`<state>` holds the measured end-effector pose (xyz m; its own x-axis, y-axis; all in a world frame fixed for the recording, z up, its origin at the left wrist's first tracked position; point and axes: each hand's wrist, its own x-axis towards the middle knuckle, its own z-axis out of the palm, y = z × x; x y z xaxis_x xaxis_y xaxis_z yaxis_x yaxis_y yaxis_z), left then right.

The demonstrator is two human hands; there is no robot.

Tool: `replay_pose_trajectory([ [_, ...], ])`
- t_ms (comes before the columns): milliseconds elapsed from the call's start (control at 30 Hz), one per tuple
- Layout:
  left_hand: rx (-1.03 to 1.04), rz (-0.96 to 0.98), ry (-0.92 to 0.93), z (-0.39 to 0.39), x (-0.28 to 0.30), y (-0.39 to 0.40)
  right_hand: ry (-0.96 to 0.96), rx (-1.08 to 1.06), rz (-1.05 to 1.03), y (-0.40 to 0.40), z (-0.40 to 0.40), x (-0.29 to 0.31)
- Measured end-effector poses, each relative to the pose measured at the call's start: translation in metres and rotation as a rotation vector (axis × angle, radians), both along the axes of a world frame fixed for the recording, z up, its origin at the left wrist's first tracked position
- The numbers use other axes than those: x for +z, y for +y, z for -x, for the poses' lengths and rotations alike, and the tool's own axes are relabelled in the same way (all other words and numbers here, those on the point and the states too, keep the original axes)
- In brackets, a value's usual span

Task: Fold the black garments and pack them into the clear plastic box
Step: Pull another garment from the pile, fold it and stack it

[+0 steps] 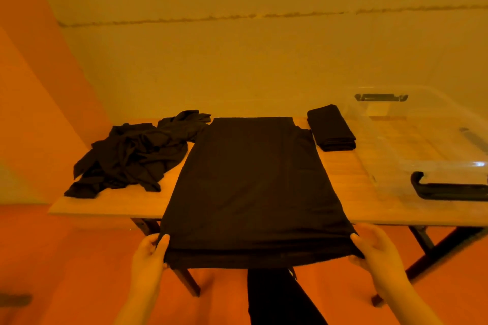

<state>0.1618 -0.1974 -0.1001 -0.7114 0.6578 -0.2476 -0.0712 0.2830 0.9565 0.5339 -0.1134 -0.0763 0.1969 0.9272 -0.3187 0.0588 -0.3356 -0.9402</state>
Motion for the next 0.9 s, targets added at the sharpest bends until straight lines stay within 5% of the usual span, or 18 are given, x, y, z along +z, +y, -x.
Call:
replay_pose_trajectory([
  [267, -0.104, -0.067, 0.081, 0.005, 0.009, -0.007, -0.102, 0.195, -0.105, 0.001, -0.015, 0.007],
  [500, -0.120, 0.032, -0.139, 0.006, -0.012, -0.012, -0.254, 0.281, 0.149, -0.006, -0.016, -0.010],
  [733, -0.102, 0.033, -0.015, -0.001, -0.007, -0.023, -0.109, 0.078, 0.025, -0.015, -0.015, -0.009],
  [900, -0.187, -0.038, 0.003, 0.002, 0.013, -0.029, 0.138, 0.226, -0.047, -0.018, -0.029, -0.002],
])
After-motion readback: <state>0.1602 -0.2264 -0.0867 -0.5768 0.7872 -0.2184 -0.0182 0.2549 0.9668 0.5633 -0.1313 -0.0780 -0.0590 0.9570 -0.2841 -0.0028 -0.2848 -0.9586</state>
